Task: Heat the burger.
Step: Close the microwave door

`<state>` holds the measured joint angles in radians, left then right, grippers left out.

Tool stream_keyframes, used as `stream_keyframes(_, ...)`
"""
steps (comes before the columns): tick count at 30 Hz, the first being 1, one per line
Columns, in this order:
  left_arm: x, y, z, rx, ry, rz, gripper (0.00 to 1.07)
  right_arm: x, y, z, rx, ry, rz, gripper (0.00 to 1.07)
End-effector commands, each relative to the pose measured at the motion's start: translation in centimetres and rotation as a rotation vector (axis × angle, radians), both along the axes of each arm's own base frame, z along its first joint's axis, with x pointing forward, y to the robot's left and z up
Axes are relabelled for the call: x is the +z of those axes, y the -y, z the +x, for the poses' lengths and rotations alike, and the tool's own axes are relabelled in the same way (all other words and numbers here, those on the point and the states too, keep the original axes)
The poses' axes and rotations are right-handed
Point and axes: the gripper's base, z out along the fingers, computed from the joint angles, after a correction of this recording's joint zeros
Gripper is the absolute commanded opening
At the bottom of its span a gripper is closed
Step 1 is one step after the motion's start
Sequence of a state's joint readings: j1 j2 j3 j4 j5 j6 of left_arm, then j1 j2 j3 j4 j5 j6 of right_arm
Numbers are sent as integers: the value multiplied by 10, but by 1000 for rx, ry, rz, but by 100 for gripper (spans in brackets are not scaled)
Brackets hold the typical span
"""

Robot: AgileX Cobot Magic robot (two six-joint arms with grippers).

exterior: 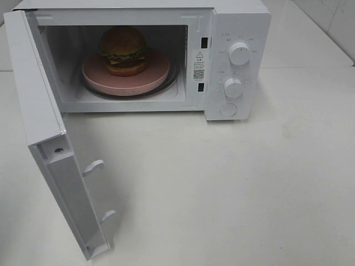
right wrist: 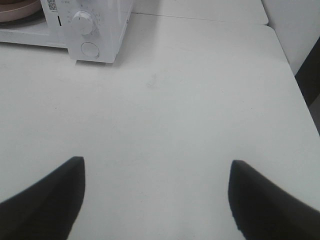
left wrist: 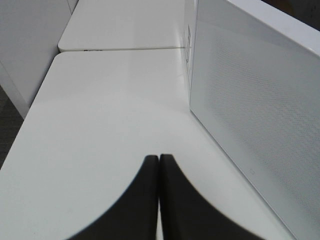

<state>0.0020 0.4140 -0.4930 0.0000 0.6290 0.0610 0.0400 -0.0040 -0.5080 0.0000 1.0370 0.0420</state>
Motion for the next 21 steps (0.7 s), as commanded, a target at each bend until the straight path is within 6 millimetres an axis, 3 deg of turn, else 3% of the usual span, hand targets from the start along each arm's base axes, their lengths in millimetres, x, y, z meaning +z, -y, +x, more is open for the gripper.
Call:
stream_keyframes(1, -8, 1, 14, -8, 44, 2, 0, -1, 0, -3, 0, 28, 5, 76)
stream_keyframes(11, -39, 1, 50, -10, 281, 6, 0, -1, 0, -3, 0, 28, 5, 76)
stream_keyframes(21, -70, 4, 74, -50, 330, 42, 0, -1, 0, -3, 0, 28, 5, 76)
